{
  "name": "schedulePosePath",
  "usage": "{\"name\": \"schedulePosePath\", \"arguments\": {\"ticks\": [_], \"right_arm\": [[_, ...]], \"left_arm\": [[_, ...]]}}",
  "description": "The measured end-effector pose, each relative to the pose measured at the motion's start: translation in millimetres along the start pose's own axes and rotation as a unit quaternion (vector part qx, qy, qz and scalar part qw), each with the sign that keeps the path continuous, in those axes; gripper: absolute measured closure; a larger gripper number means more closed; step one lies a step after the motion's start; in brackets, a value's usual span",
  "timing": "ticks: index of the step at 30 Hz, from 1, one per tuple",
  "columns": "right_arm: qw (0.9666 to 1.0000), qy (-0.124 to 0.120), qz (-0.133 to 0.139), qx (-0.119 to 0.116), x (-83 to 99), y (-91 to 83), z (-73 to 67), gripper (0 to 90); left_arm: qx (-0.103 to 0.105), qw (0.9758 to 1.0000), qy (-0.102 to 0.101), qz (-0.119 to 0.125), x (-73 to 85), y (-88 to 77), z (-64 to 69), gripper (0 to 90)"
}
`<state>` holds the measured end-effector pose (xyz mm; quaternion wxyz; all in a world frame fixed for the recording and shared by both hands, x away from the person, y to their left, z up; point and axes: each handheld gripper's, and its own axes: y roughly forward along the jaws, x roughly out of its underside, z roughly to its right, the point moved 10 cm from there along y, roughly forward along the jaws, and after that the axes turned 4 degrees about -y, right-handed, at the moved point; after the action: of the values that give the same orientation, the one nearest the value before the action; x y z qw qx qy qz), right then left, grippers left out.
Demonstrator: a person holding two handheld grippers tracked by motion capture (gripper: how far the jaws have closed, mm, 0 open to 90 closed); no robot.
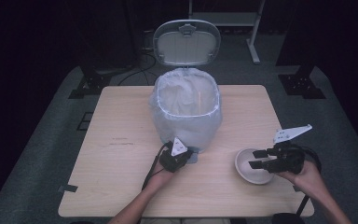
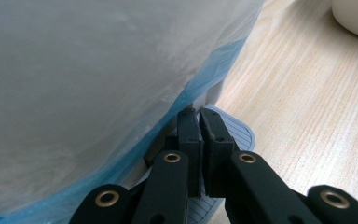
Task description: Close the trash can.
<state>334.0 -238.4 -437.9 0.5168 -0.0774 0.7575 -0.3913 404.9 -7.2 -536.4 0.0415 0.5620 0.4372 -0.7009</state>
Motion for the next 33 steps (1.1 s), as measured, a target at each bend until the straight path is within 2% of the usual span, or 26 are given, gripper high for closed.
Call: {"name": "schedulePosePath", "arguments": {"ticks": [9, 20, 33], "right_arm": [[1.0000, 0.002, -0.002, -0.007, 18.1, 8.1, -3.3, 47.9], [0.9999, -0.009, -0.003, -0.010, 29.8, 16.3, -8.7, 47.9], [0.9996, -0.015, -0.021, -0.012, 50.2, 30.1, -12.6, 47.8]], "left_arm": [[0.000, 1.0000, 0.000, 0.000, 0.0, 0.0, 0.0, 88.3], [0.000, 1.0000, 0.000, -0.001, 0.2, -0.2, 0.0, 88.3], [0.000, 1.0000, 0.000, -0.002, 0.2, -0.2, 0.0, 88.2]]}}
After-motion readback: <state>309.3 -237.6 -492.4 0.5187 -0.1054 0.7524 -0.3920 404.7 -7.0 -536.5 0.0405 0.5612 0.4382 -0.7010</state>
